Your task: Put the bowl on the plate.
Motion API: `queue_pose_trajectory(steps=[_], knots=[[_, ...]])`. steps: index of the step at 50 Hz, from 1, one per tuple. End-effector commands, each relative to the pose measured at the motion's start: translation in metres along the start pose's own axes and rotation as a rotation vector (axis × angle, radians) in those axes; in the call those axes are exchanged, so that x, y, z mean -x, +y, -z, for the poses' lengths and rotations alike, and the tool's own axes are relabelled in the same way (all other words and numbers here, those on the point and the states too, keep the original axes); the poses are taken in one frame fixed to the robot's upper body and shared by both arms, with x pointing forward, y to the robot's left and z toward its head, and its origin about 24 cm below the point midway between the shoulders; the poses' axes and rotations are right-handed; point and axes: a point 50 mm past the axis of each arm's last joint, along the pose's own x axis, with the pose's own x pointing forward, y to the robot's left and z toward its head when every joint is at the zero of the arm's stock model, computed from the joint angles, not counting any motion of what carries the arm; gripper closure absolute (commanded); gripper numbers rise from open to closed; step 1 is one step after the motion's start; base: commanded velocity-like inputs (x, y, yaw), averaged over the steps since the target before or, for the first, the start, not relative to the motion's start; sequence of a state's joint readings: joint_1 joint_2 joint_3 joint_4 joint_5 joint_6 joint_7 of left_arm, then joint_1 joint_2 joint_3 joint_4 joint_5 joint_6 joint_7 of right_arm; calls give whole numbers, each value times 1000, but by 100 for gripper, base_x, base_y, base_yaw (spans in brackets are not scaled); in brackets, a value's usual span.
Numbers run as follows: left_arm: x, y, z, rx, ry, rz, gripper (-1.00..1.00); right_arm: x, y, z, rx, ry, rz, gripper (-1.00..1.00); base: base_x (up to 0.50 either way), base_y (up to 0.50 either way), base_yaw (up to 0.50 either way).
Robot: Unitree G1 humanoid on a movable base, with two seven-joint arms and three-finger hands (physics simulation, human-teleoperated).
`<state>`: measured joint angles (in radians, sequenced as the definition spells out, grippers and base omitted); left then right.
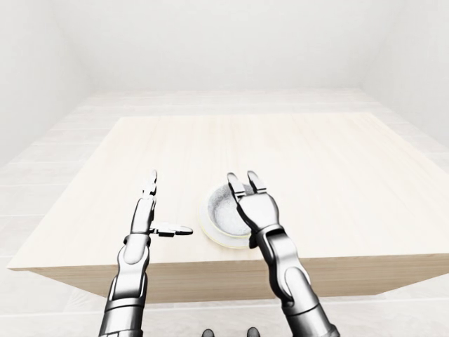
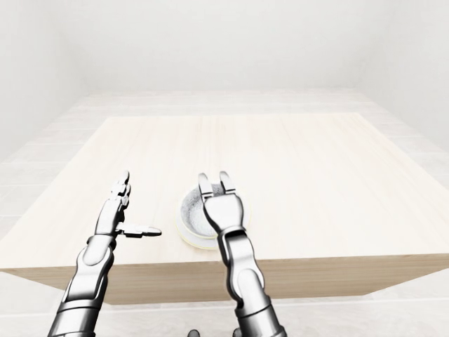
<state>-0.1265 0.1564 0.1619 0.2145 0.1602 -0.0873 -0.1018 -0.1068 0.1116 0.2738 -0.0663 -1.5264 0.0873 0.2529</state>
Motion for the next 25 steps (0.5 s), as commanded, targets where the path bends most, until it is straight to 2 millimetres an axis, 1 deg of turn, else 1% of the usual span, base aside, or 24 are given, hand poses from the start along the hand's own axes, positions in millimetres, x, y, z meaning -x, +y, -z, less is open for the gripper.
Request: queue_pose_trajectory(steps=[1, 15, 19, 25], knots=[[0, 0, 0, 1, 2, 0, -100, 0, -8, 3, -4, 7, 17, -100, 0, 0, 0], [2, 1, -4, -1, -18, -1, -100, 13, -34, 6, 7, 24, 64, -100, 0, 0, 0], [2, 2, -6, 0, -29, -2, -100, 25, -50, 7, -6, 24, 77, -100, 0, 0, 0], [2, 2, -6, 0, -29, -2, -100, 40, -63, 10, -3, 44, 95, -100, 0, 0, 0]])
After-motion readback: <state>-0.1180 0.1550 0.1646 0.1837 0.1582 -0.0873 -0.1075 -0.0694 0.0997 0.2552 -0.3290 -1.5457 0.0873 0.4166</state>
